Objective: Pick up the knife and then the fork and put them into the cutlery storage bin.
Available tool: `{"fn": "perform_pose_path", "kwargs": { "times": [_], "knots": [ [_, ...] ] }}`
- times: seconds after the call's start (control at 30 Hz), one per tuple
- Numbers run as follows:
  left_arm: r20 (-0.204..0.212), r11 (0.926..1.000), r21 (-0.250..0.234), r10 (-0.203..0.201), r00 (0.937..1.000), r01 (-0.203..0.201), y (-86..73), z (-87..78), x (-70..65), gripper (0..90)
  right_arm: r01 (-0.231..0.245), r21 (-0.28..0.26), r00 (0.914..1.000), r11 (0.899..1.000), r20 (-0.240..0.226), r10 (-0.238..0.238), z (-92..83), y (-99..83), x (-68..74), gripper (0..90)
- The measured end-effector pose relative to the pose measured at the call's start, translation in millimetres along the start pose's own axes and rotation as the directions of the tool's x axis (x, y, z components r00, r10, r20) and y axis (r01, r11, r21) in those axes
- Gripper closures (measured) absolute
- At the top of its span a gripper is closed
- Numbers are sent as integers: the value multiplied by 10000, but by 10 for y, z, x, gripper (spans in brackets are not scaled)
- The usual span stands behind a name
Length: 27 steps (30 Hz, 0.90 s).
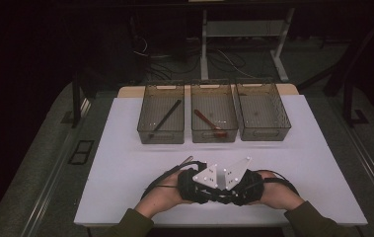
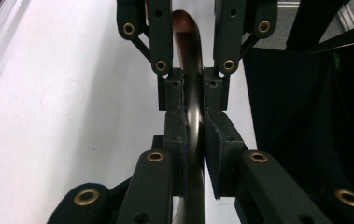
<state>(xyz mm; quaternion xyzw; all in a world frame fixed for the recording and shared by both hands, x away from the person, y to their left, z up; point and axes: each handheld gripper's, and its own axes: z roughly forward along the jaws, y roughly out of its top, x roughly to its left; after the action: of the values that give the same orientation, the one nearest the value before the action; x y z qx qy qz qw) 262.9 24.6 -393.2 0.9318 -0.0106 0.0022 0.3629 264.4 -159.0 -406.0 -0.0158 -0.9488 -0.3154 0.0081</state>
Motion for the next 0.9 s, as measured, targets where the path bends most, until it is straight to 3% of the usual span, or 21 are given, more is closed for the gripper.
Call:
{"fn": "perform_pose_path", "kwargs": {
  "times": [0.07,0.17,0.33,0.5,0.67,0.8,0.9],
  "knots": [
    [-46,9997,-190,-170,9998,169,-17,-41,23,753,-5,6,9999,10000,120,5,0,-13,-8,785],
    [-216,9957,-678,-643,9977,627,-81,-135,57,669,-394,136,9991,9991,174,391,-10,-52,-16,785],
    [-582,9767,-1448,-1684,9840,1586,-293,-317,70,546,-472,46,9975,9989,529,469,-74,-145,-97,785],
    [-1181,9478,-2191,-2616,9579,2318,-533,-518,103,478,-1049,-79,9904,9945,902,1052,-195,-253,-174,785],
    [-1845,9209,-2767,-3313,9253,2746,-700,-659,102,425,-1473,-379,9800,9884,1295,1511,-344,-364,-258,784],
    [-2348,9074,-3000,-3693,8992,2943,-846,-722,63,381,-1963,-635,9641,9785,1697,2044,-498,-444,-328,785],
    [-2627,9002,-3078,-3915,8819,3080,-963,-752,35,337,-2531,-906,9429,9632,1999,2665,-618,-493,-385,784]
  ]
}}
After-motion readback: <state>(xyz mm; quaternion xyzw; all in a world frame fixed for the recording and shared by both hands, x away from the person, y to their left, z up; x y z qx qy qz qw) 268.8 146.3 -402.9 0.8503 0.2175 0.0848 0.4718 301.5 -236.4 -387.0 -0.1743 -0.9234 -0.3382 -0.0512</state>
